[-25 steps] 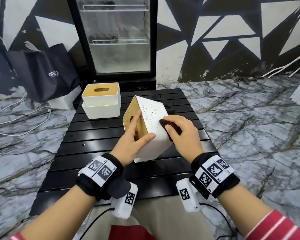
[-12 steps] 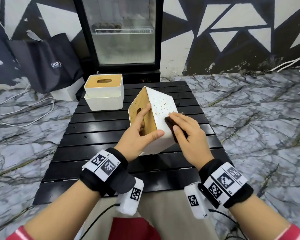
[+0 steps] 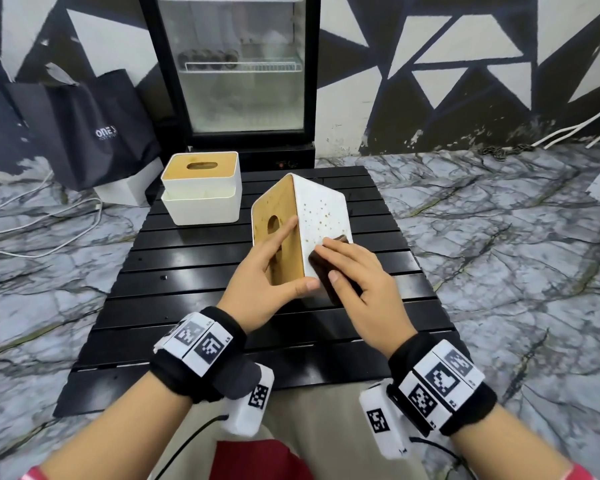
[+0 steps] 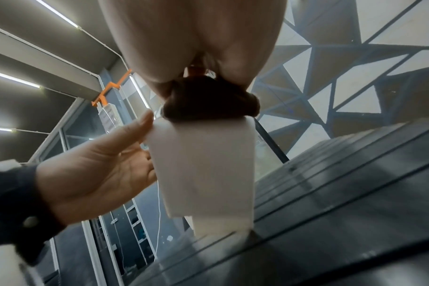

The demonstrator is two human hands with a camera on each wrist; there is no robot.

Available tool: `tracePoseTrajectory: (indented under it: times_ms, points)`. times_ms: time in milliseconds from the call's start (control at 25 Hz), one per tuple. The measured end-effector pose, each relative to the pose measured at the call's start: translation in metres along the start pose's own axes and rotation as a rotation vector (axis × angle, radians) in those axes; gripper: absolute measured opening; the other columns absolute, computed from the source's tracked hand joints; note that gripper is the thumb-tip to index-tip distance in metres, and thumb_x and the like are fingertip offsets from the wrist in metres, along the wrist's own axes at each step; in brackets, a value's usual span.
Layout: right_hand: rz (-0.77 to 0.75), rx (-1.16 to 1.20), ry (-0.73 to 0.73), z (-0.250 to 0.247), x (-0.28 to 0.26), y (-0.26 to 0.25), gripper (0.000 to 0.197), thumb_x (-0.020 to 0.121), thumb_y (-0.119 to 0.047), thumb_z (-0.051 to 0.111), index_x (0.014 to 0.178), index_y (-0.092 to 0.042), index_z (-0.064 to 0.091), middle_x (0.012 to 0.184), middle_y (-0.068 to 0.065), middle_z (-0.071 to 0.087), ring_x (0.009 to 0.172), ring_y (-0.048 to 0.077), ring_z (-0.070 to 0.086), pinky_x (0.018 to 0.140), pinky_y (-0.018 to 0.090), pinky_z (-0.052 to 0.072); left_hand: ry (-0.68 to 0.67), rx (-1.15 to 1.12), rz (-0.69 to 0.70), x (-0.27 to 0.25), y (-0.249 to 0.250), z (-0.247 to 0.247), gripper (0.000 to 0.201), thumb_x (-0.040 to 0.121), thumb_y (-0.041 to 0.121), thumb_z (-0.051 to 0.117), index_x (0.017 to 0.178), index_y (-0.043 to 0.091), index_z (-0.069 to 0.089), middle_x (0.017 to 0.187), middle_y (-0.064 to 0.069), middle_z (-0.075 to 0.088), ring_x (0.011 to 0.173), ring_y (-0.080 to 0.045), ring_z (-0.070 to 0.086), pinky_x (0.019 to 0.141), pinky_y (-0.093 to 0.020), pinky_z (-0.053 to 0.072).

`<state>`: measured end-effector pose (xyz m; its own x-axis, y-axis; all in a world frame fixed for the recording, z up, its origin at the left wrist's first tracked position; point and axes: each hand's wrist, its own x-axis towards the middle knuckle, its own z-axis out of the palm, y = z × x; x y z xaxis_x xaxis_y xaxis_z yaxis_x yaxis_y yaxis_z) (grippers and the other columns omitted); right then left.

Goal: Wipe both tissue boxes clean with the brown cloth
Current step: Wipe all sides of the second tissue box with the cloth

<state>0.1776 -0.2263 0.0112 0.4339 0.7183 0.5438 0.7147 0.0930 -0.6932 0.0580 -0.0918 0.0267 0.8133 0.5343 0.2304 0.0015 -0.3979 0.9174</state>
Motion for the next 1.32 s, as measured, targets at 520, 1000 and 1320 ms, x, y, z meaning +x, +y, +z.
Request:
tracePoseTrajectory:
  times_ms: [520, 1000, 1320]
  points:
    - [-0.009, -0.018, 0.101, 0.016, 0.033, 0.001, 0.035, 0.090, -0.022, 0.044, 0.124, -0.020, 0.056, 0.126, -0.012, 0.049, 0.123, 0.013, 0.041, 0.108, 0.017, 0.025, -0.074, 0.114, -0.038, 0.022, 0.006, -0.009, 0.101, 0.052, 0.053, 0.077, 0.133, 0.064, 0.019, 0.129, 0.017, 0.046, 0.104, -0.003, 0.056, 0.091, -0.010, 0.041]
    - [0.020, -0.011, 0.037, 0.022, 0.059, -0.005, 0.037, 0.088, -0.018, 0.045, 0.123, -0.019, 0.056, 0.126, -0.005, 0.053, 0.121, 0.011, 0.039, 0.104, 0.007, 0.021, -0.050, 0.086, -0.053, 0.030, 0.000, -0.018, 0.103, 0.058, 0.044, 0.078, 0.139, 0.055, 0.016, 0.128, 0.013, 0.047, 0.105, -0.015, 0.059, 0.095, -0.020, 0.046]
    - [-0.010, -0.061, -0.016, 0.017, 0.042, 0.006, 0.035, 0.090, -0.020, 0.047, 0.124, -0.025, 0.055, 0.127, -0.017, 0.047, 0.123, 0.009, 0.039, 0.107, 0.013, 0.024, -0.061, 0.022, -0.090, 0.031, -0.002, -0.026, 0.100, 0.051, 0.054, 0.077, 0.132, 0.067, 0.018, 0.128, 0.006, 0.055, 0.102, -0.015, 0.062, 0.097, -0.033, 0.049]
